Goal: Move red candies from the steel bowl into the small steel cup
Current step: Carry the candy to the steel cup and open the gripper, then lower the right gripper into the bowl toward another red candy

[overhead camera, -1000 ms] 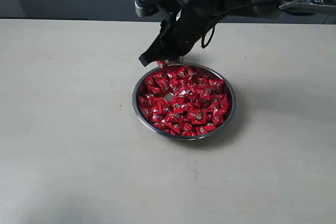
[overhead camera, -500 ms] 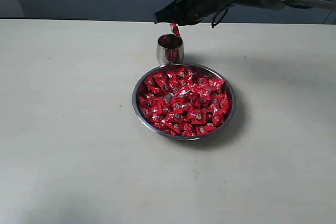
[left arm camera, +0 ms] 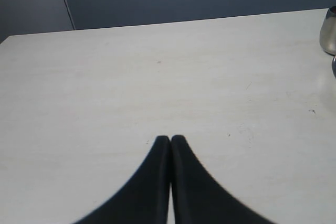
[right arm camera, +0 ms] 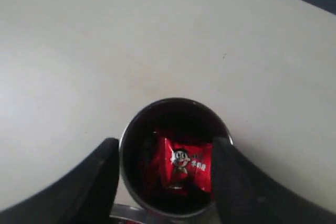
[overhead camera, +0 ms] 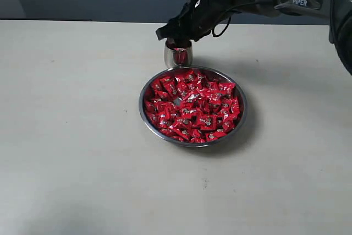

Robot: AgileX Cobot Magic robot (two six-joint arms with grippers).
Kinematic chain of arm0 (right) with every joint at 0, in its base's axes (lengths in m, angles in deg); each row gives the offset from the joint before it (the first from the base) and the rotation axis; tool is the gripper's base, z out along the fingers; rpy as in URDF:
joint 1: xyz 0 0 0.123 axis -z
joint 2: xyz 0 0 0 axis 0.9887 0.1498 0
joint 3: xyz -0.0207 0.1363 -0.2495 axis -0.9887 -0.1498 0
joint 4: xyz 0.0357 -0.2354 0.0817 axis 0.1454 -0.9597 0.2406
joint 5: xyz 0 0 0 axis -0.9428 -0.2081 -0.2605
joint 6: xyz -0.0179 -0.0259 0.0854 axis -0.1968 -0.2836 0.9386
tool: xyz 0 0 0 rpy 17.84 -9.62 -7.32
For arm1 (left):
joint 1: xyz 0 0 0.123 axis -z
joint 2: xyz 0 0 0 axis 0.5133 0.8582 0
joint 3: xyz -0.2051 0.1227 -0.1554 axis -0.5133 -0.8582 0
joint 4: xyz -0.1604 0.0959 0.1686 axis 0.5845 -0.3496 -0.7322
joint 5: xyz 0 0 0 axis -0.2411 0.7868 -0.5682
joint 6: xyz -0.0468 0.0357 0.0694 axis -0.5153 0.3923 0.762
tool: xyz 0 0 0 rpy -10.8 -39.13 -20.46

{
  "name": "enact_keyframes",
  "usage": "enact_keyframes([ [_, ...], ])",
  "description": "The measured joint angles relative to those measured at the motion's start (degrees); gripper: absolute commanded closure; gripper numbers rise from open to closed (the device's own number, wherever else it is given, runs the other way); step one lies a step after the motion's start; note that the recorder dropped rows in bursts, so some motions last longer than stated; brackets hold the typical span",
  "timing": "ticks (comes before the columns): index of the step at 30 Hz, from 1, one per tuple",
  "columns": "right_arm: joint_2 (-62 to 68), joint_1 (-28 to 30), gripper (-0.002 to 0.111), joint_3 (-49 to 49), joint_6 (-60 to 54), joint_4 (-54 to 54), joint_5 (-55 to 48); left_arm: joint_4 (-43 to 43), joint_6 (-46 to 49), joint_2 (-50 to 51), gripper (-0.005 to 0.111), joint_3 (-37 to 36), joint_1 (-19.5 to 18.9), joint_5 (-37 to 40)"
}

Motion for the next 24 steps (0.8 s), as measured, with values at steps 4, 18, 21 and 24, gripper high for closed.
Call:
enact_keyframes([
  [4, -1.91, 0.0, 0.07, 0.24, 0.0, -0.35, -4.0, 0.0, 0.0, 0.0, 0.106, 0.0, 0.0, 0.0],
  [18, -7.18, 0.0, 0.092, -2.08, 0.0, -1.82, -24.24, 0.0, 0.0, 0.0, 0.106, 0.0, 0.0, 0.0],
  [21, -6.46, 0.0, 0.092, -4.5, 0.0, -3.17, -23.41, 0.0, 0.0, 0.0, 0.106, 0.0, 0.0, 0.0],
  [24, -5.22, 0.0, 0.092, -5.68, 0.35, -4.04, -22.01, 0.0, 0.0, 0.0, 0.106, 0.0, 0.0, 0.0],
])
